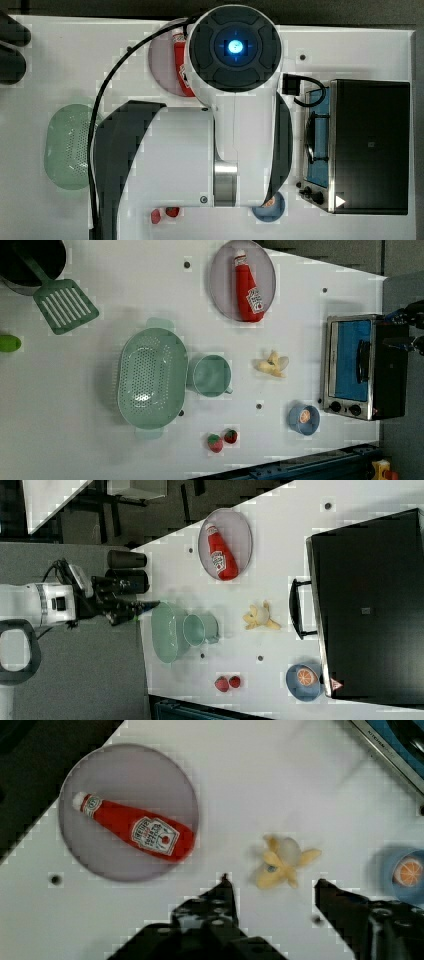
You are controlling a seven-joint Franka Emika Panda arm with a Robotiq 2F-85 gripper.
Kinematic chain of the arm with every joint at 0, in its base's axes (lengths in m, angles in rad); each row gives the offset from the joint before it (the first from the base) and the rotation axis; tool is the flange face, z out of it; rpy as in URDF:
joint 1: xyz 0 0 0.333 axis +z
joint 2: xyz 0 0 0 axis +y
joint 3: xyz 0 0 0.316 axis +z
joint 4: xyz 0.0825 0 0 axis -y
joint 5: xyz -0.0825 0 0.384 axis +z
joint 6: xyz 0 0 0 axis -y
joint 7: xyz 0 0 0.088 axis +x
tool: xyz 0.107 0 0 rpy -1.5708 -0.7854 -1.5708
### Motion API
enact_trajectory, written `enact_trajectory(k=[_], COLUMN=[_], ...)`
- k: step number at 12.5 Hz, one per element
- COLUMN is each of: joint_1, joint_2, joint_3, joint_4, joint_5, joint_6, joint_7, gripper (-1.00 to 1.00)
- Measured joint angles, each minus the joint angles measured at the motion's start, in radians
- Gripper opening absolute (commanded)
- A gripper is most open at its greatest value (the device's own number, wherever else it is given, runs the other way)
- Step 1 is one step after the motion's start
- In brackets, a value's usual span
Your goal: Pick Banana and place it in mug.
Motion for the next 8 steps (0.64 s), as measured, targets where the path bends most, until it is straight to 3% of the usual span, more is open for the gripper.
enact_trajectory(k=[2,3,4,8], joint_1=[0.001,-0.004,-0.015,-0.024], joint_2=[-0.093,-0.141,-0.184,-0.275], joint_3=[-0.018,-0.028,-0.031,-0.03], joint_4=[-0.049,-0.061,-0.063,-0.069], joint_5=[0.0,0.01,0.024,0.039], joint_6=[-0.208,-0.234,-0.224,-0.106], joint_7=[0.0,0.0,0.0,0.0], gripper=[0.69,0.91,1.0,1.0])
